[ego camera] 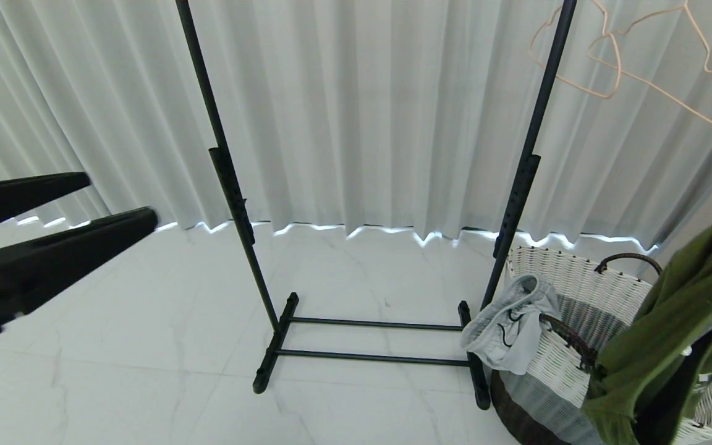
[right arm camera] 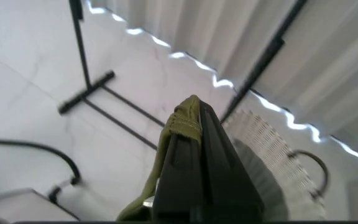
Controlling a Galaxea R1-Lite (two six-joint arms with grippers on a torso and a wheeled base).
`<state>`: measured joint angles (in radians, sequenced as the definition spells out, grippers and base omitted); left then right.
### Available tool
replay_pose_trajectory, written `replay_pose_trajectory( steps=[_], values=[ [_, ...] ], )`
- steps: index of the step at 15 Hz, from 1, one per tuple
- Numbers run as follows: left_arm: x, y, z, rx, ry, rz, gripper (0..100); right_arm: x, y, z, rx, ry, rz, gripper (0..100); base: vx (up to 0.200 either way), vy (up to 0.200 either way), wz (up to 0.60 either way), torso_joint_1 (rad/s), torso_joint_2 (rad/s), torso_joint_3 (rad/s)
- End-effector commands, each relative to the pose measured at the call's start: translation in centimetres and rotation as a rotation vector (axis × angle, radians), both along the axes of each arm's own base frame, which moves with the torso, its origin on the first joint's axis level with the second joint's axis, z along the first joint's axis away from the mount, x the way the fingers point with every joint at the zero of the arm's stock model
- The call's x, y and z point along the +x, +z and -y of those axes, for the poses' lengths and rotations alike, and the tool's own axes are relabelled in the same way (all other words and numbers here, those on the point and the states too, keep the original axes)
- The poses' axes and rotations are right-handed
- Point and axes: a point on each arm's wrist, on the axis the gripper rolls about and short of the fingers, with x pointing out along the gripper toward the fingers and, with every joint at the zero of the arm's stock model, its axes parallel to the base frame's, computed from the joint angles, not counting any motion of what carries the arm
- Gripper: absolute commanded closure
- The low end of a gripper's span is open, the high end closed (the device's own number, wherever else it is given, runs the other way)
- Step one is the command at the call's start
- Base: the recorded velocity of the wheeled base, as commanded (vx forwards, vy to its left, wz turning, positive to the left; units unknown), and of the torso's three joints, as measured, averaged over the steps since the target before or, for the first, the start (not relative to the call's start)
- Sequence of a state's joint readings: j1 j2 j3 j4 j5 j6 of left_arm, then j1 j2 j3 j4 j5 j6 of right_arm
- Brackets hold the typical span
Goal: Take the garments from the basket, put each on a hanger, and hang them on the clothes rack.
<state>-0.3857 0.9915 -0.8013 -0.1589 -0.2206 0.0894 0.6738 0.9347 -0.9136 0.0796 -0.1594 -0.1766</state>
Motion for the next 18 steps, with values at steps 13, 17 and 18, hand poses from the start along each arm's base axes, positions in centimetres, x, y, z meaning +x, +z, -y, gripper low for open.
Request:
replay_pose_trajectory(
  steps=[13, 17, 18],
  values=[
    [4.3, -11.9, 33.2, -0.117, -0.169, -0.482, 0, 4.1, 2.0, -3.9, 0.122, 0.119, -0.036, 100, 0.0, 0.0, 0.0, 0.0, 0.0, 0.0],
    [7.2, -13.2, 34.1, -0.126, -0.118, -0.482, 0, 3.8, 2.1, -3.8, 0.133, 0.148, -0.031, 100, 0.0, 0.0, 0.0, 0.0, 0.0, 0.0],
    [7.8, -13.3, 33.8, -0.127, -0.101, -0.482, 0, 3.7, 2.2, -3.7, 0.138, 0.15, -0.029, 100, 0.0, 0.0, 0.0, 0.0, 0.0, 0.0]
  ],
)
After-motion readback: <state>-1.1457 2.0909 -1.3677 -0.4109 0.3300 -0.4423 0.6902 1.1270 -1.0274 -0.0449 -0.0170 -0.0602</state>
